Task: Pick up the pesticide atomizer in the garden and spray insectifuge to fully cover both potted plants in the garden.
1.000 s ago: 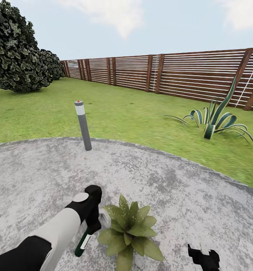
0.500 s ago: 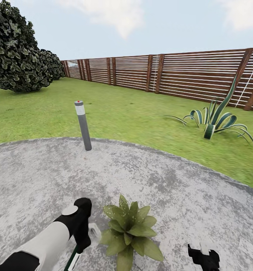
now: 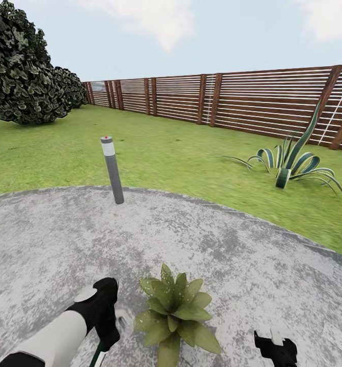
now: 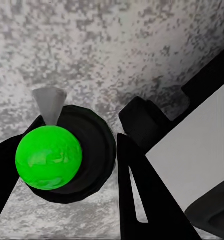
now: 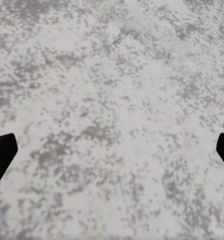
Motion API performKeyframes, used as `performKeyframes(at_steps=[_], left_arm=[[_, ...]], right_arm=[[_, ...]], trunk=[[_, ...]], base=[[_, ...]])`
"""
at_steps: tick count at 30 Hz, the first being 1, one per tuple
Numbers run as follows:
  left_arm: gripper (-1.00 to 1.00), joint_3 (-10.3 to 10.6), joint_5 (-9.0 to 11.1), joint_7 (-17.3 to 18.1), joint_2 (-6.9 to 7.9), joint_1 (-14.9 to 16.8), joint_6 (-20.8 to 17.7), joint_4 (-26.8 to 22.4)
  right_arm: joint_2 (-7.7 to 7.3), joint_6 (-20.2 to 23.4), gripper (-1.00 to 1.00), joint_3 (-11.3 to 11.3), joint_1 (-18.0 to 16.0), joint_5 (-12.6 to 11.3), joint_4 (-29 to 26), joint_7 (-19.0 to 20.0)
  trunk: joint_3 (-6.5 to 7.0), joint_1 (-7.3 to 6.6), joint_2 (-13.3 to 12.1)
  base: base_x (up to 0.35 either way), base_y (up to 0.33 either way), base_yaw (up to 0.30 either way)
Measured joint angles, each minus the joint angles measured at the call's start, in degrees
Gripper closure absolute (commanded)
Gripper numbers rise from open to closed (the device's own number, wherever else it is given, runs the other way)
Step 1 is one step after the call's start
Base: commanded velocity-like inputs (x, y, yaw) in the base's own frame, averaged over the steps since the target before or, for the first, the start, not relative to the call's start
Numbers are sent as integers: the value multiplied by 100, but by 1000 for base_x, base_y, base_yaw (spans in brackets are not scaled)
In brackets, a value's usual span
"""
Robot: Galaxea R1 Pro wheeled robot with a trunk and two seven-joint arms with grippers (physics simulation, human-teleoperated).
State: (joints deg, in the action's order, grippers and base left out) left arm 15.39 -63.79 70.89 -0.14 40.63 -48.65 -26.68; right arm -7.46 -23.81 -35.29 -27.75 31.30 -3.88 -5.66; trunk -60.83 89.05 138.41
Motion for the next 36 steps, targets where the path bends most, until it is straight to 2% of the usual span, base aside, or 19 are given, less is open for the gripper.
performKeyframes(at_steps=[2, 3, 5, 9, 12, 17, 22, 28, 32, 36], left_arm=[[100, -2, 47, -267, 6, -63, 8, 6], [100, -19, 337, -552, 17, -149, -2, 3], [100, -23, 539, -719, 20, -179, 0, 5], [100, -26, 772, -846, 16, -188, -3, -61], [100, -29, 825, -862, 11, -189, -1, -80], [100, -162, 857, -1198, -2, -188, 0, -20], [100, -181, 859, -1253, -19, -188, 7, -5], [100, -176, 1242, -1270, 2, -190, 32, -61], [100, -175, 1290, -1298, 0, -190, 271, -26], [100, -181, 1295, -1306, -1, -190, 307, -27]], right_arm=[[0, -1, -100, 0, -1, 0, -1, 0], [4, 0, -100, 0, 0, 0, 0, 6], [8, 0, -100, -1, -1, 0, 0, 8], [8, -3, -100, -1, 2, -1, 0, 8], [8, 1, -100, -1, 0, -1, 0, 8], [1, -2, -100, 0, 0, 0, -1, 7], [5, -4, -100, 0, 0, 0, -1, 7], [9, -7, -100, 1, -2, 0, 4, 6], [9, -5, -100, 1, 0, 0, 8, 4], [9, -4, -100, 1, -2, 0, 9, 3]], trunk=[[0, 0, 0], [-4, 0, 0], [-12, 0, 0], [-34, 0, 0], [-51, 0, 0], [-62, 0, 0], [-62, 1, 0], [-62, 2, 0], [-63, 2, 0], [-62, 0, 0]], base=[[0, 0, 69], [0, 0, 157], [0, 0, 180], [0, 0, 194], [0, 0, 182], [0, -8, 34], [-108, -187, 3], [-236, -200, 195], [-200, -210, 276], [-26, -252, 278]])
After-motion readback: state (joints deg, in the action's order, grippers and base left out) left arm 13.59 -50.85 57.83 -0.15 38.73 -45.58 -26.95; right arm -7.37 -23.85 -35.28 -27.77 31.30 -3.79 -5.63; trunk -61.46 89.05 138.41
